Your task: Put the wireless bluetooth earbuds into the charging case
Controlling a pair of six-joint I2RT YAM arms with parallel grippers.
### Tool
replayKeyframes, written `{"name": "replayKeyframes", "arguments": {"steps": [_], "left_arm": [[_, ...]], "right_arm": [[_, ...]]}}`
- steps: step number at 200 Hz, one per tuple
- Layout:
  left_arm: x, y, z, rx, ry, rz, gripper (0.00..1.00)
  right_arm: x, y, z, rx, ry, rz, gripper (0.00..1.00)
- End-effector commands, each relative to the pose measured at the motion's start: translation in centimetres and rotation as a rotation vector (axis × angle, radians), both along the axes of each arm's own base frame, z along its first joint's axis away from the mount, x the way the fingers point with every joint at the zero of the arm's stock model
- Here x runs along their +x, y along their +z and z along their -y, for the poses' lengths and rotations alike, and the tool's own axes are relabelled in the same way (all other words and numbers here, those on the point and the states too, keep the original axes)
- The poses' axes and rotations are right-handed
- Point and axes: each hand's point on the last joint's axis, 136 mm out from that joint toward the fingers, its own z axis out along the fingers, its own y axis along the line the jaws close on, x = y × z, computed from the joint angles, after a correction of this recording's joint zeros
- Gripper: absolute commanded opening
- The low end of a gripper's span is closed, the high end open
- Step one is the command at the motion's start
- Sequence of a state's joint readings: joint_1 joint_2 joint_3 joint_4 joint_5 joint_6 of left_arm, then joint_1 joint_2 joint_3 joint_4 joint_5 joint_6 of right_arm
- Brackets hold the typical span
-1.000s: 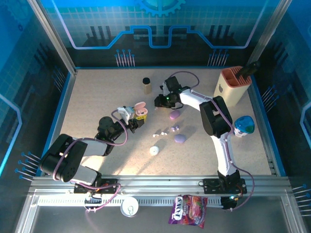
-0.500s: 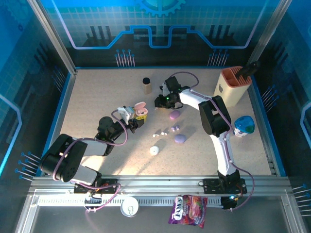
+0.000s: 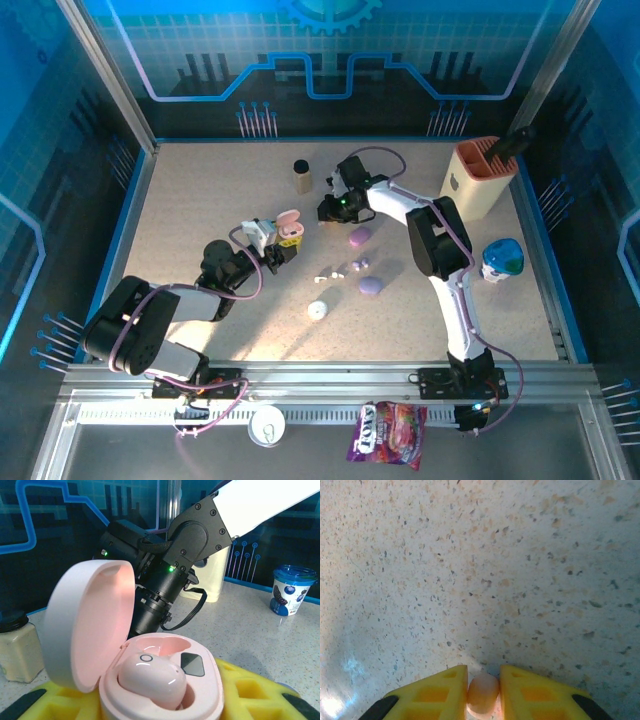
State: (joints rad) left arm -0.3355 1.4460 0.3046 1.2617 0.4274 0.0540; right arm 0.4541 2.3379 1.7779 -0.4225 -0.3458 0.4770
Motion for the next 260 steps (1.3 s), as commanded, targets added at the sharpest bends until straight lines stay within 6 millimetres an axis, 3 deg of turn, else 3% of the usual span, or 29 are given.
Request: {"name": "replayKeyframes", "arguments": {"steps": [1,43,47,73,100,157,198,260], "left_arm": [[0.0,0.7,0.0,-0.007,-0.017,0.023,0.33],[0.1,0.5,0.0,0.008,-0.015,0.025,0.33],[0.0,0.3,0.0,0.012,-0.016,0.024,0.33],[0.1,0.0,0.1,0.043,-0.016,0.029,0.33],[0.0,-0.6,0.2,0.092,-0.026,0.017,0.33],[-0.4,-0.2,0.8,0.101,-0.070,0.017,0.33],[-0.7,-0.3,1.3,0.105,-0.101,0.023,0.32],[-1.2,0.2,1.8,0.096,-0.134,0.026,0.32]], "right_arm": [[-1.1,-1.3,-0.3,-0.024,0.030,-0.051,0.20],[-0.8,0.0,0.0,-0.040,0.028,-0.005,0.17],[-0.6,1.5,0.0,-0.031,0.028,0.027,0.17],[-0.8,4.5,0.8,-0.030,0.037,0.141,0.17],[-2.4,7.7,2.1,-0.030,0.055,0.245,0.17],[-7.6,13.9,4.2,-0.106,0.137,0.506,0.16],[-11.7,18.4,2.5,-0.115,0.284,0.727,0.15],[-14.8,20.4,-1.4,-0.093,0.446,0.849,0.15]]}}
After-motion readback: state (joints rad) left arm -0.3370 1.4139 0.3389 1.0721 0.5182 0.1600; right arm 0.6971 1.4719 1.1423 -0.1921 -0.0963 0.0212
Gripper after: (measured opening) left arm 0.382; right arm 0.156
